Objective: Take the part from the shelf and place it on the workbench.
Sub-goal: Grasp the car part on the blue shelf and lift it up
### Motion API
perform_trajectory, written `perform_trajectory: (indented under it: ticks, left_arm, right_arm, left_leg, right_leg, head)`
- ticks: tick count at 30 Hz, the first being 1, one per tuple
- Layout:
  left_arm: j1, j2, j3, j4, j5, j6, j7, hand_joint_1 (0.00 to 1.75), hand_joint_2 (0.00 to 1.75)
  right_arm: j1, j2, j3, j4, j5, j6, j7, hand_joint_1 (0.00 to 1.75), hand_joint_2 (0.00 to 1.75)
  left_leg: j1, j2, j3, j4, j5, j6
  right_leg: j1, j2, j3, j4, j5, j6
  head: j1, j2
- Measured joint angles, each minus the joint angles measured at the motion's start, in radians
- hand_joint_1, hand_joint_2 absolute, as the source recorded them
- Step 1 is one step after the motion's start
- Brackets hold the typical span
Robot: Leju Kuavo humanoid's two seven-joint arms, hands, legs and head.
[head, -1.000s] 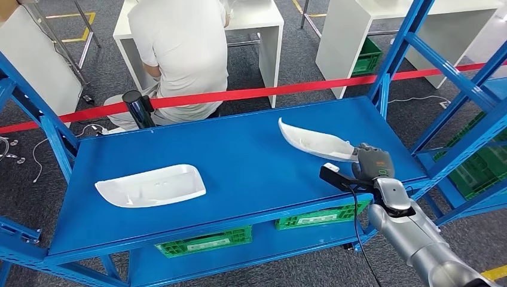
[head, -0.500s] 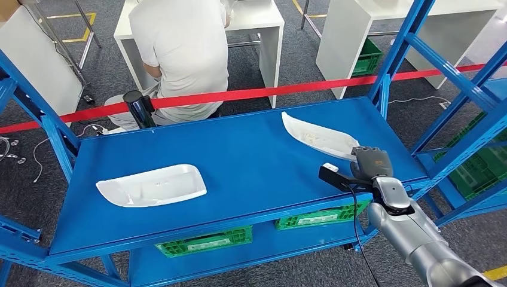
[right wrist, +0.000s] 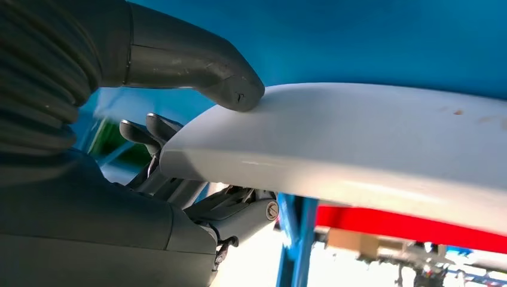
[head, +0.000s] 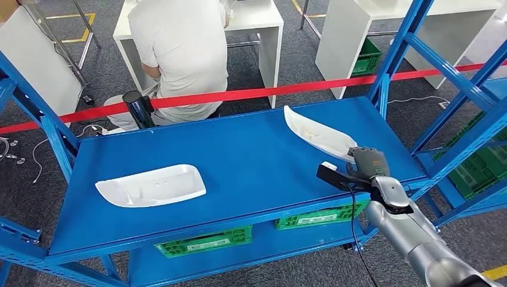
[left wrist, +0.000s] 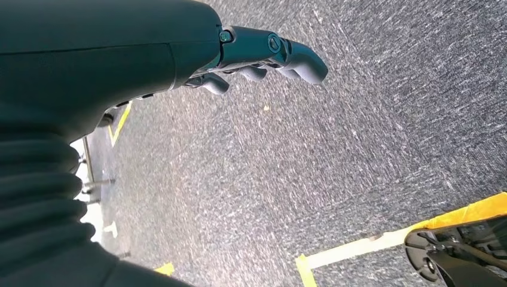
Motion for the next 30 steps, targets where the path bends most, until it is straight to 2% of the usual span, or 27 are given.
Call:
perform_trajectory:
  ticks: [4, 7, 9, 12, 17, 22, 28, 30]
  left_arm:
    - [0.002, 0.0, 0.004, 0.0, -0.008, 0.011, 0.008, 0.0, 1.75]
    - [0.001, -0.002, 0.004, 0.0, -0.021, 0.018, 0.008, 0.0, 1.75]
    - [0.0, -0.004, 0.004, 0.0, -0.034, 0.018, 0.013, 0.0, 1.75]
    - [-0.01, -0.01, 0.004, 0.0, -0.047, 0.018, 0.024, 0.0, 1.75]
    - [-0.015, -0.019, 0.004, 0.0, -0.05, 0.019, 0.03, 0.0, 1.75]
    - [-0.013, -0.019, 0.004, 0.0, -0.046, 0.027, 0.024, 0.0, 1.75]
    - [-0.007, -0.016, 0.007, 0.001, -0.045, 0.035, 0.035, 0.0, 1.75]
    - [-0.005, -0.017, 0.008, 0.001, -0.047, 0.035, 0.041, 0.0, 1.75]
  right_arm:
    - [0.011, 0.016, -0.008, -0.074, -0.326, 0.097, -0.143, 1.75, 1.75]
    - [0.06, 0.052, -0.013, -0.178, -0.565, 0.175, -0.25, 1.75, 1.75]
    - [0.106, 0.102, -0.015, -0.259, -0.712, 0.248, -0.336, 1.75, 1.75]
    - [0.157, 0.195, 0.006, -0.363, -0.839, 0.336, -0.414, 1.75, 1.75]
    - [0.185, 0.32, 0.049, -0.478, -1.016, 0.447, -0.464, 1.75, 1.75]
    - [0.189, 0.39, 0.056, -0.546, -1.176, 0.531, -0.49, 1.75, 1.75]
    - [0.202, 0.446, 0.055, -0.599, -1.35, 0.618, -0.487, 1.75, 1.75]
    - [0.214, 0.463, 0.052, -0.618, -1.394, 0.64, -0.489, 1.75, 1.75]
  left_leg:
    - [0.0, 0.001, 0.001, 0.0, 0.0, 0.0]
    - [0.001, -0.002, 0.001, 0.0, 0.0, 0.0]
    - [0.002, -0.003, 0.001, 0.0, 0.0, -0.001]
    - [0.002, -0.003, 0.001, -0.001, -0.001, -0.001]
    - [0.003, -0.002, 0.001, -0.002, -0.001, -0.002]
    - [0.001, -0.002, 0.001, -0.001, -0.002, -0.002]
    - [-0.005, -0.001, 0.0, 0.001, -0.004, 0.012]
    - [-0.001, 0.001, 0.003, -0.01, 0.006, 0.021]
  right_leg:
    - [0.0, 0.001, 0.0, 0.0, 0.0, 0.0]
    - [0.001, -0.002, 0.001, 0.0, -0.001, 0.0]
    - [0.002, -0.003, 0.001, 0.0, -0.002, 0.0]
    - [0.003, -0.003, 0.001, 0.0, -0.003, -0.001]
    - [0.003, -0.002, 0.0, 0.0, -0.004, -0.003]
    - [0.002, -0.002, 0.0, -0.001, -0.003, -0.002]
    - [-0.006, -0.002, 0.003, -0.005, 0.001, 0.011]
    - [-0.007, -0.001, -0.001, 0.009, -0.013, 0.016]
  head:
    - [0.0, 0.0]
    - [0.0, 0.0]
    - [0.0, 0.0]
    - [0.0, 0.0]
    - [0.0, 0.0]
    - [0.0, 0.0]
    - [0.0, 0.0]
    - [0.0, 0.0]
